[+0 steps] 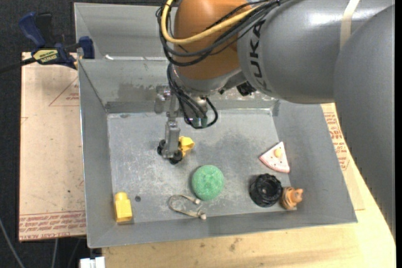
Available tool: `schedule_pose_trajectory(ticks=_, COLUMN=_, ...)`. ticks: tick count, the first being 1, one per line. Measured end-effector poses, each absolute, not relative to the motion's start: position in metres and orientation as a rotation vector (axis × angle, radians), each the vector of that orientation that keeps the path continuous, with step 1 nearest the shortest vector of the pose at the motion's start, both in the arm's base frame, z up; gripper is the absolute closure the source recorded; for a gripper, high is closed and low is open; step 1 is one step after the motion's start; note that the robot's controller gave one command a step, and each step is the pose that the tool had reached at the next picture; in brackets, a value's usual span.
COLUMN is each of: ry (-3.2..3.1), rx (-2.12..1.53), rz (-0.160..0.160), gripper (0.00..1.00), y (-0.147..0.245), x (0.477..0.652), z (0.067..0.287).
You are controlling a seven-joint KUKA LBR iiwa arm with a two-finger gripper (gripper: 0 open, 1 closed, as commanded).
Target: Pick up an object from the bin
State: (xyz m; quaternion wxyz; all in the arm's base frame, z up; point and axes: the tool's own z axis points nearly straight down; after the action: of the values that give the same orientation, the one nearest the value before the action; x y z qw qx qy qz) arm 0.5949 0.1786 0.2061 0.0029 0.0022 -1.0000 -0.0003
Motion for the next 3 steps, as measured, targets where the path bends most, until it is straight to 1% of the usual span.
schedule_pose_trajectory(ticks=1, ry=-3.143, rx=0.002, rz=-0.003, gripper=0.00, y=0.178, x=0.596, z=0.211)
schedule_pose_trajectory(ticks=2, ry=-3.144, rx=-0.049, rz=-0.005, gripper=0.00, y=0.150, x=0.585, z=0.201)
schedule_pose_trajectory(ticks=3, ry=-3.144, rx=-0.037, rz=-0.002, gripper=0.00, y=0.117, x=0.588, z=0.175)
